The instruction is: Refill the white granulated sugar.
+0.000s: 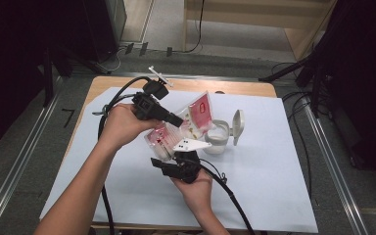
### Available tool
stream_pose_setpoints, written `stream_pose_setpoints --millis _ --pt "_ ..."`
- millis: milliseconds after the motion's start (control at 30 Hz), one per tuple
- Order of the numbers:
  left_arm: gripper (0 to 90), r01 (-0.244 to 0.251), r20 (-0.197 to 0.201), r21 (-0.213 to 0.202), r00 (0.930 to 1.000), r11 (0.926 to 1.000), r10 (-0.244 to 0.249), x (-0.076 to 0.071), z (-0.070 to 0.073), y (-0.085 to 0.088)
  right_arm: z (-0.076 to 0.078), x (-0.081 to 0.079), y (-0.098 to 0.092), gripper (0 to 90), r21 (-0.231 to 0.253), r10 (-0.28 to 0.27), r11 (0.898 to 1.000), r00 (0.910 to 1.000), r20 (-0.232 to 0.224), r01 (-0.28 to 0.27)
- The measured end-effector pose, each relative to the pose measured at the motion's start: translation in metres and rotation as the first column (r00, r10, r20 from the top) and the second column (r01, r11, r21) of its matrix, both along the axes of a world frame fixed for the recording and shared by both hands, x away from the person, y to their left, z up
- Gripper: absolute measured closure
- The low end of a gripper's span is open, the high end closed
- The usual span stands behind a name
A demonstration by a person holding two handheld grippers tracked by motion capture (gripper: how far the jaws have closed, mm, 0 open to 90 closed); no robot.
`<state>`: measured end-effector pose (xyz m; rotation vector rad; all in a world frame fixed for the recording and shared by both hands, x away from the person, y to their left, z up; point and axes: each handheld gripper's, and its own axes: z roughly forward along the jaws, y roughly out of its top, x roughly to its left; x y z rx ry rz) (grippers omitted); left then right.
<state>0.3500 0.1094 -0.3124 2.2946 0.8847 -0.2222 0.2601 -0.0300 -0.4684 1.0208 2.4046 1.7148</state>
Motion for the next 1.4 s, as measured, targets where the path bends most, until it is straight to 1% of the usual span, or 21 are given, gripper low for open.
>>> stream_pose_setpoints --millis 33,100,200,233,267,300,333,400,533,633,667,733,867,1000,1100,1167,1200,1300,1333,1367,1400 --pt "86.9 -0.004 0.000 -0.003 1.0000 1.0000 0.004 -0.001 0.000 0.001 0.000 0.000 0.000 61.2 -0.003 -0.002 1.000 1.0000 0.003 0.002" --pt "86.9 -0.002 0.013 -0.017 0.9999 0.9999 0.002 -0.002 0.000 0.004 0.000 0.000 -0.001 61.2 -0.001 -0.002 1.000 1.0000 0.002 0.002" --pt "86.9 -0.011 0.016 -0.031 0.9998 0.9995 0.011 -0.004 -0.001 0.006 0.000 0.000 -0.001 61.3 -0.002 -0.003 1.000 1.0000 0.001 0.003" --pt "87.0 -0.010 0.014 -0.033 0.9999 0.9994 0.011 -0.004 -0.001 0.006 -0.001 0.001 -0.001 61.3 -0.001 -0.005 1.000 1.0000 -0.001 0.005" --pt "86.9 -0.001 0.011 -0.020 0.9999 0.9998 0.001 -0.004 -0.002 0.006 -0.001 0.001 -0.001 61.9 0.001 -0.007 1.000 1.0000 -0.002 0.007" --pt "86.9 0.006 0.010 -0.033 0.9999 0.9994 -0.006 -0.004 -0.003 0.007 -0.001 0.001 -0.003 61.8 0.020 -0.002 1.000 0.9999 -0.012 0.002" --pt "86.9 0.009 0.018 -0.034 0.9998 0.9994 -0.008 -0.005 -0.004 0.007 -0.001 0.002 -0.003 61.7 0.019 -0.006 1.000 0.9998 -0.019 0.006" --pt "87.0 0.003 0.020 -0.043 0.9998 0.9991 -0.002 -0.005 -0.004 0.007 -0.002 0.003 -0.004 61.7 0.018 -0.011 1.000 0.9999 -0.011 0.011" --pt "87.0 0.001 0.022 -0.050 0.9998 0.9987 0.000 -0.006 -0.006 0.008 -0.003 0.003 -0.005 61.7 0.014 -0.016 1.000 0.9997 -0.018 0.017" --pt "86.9 0.009 0.037 -0.060 0.9993 0.9982 -0.007 -0.008 -0.007 0.011 -0.004 0.003 -0.006 61.3 0.012 -0.024 1.000 0.9996 -0.017 0.024" --pt "86.9 0.017 0.056 -0.067 0.9984 0.9976 -0.014 -0.008 -0.007 0.012 -0.003 0.004 -0.006 61.2 0.011 -0.025 1.000 0.9995 -0.016 0.026" --pt "86.9 0.027 0.065 -0.090 0.9977 0.9956 -0.021 -0.009 -0.008 0.015 -0.003 0.004 -0.007 61.0 0.016 -0.030 0.999 0.9994 -0.016 0.030" --pt "86.9 0.034 0.078 -0.092 0.9966 0.9952 -0.026 -0.011 -0.010 0.017 -0.003 0.005 -0.008 60.8 0.005 -0.038 0.999 0.9992 -0.015 0.038" --pt "86.9 0.027 0.090 -0.105 0.9958 0.9941 -0.017 -0.013 -0.012 0.018 -0.004 0.005 -0.008 60.6 -0.002 -0.042 0.999 0.9988 -0.024 0.042" --pt "86.9 0.021 0.093 -0.101 0.9956 0.9947 -0.011 -0.014 -0.013 0.021 -0.005 0.005 -0.008 60.3 -0.006 -0.049 0.999 0.9986 -0.021 0.049" --pt "86.9 0.023 0.095 -0.111 0.9954 0.9936 -0.012 -0.014 -0.014 0.023 -0.006 0.006 -0.009 60.2 -0.005 -0.047 0.999 0.9985 -0.027 0.047" --pt "87.0 0.012 0.094 -0.125 0.9956 0.9921 0.000 -0.015 -0.015 0.023 -0.006 0.006 -0.009 60.2 -0.006 -0.049 0.999 0.9984 -0.028 0.048" --pt "86.9 0.008 0.101 -0.121 0.9949 0.9926 0.004 -0.016 -0.016 0.026 -0.006 0.006 -0.010 60.0 -0.012 -0.053 0.999 0.9980 -0.035 0.052" --pt "86.9 0.009 0.103 -0.127 0.9946 0.9918 0.004 -0.016 -0.017 0.027 -0.007 0.006 -0.010 59.8 -0.010 -0.054 0.998 0.9979 -0.036 0.054" --pt "87.0 0.004 0.104 -0.120 0.9945 0.9927 0.008 -0.017 -0.017 0.028 -0.007 0.006 -0.010 59.6 -0.007 -0.055 0.998 0.9975 -0.045 0.055" --pt "87.0 0.004 0.108 -0.136 0.9941 0.9907 0.011 -0.017 -0.018 0.029 -0.007 0.007 -0.011 59.5 -0.007 -0.052 0.999 0.9976 -0.045 0.052"
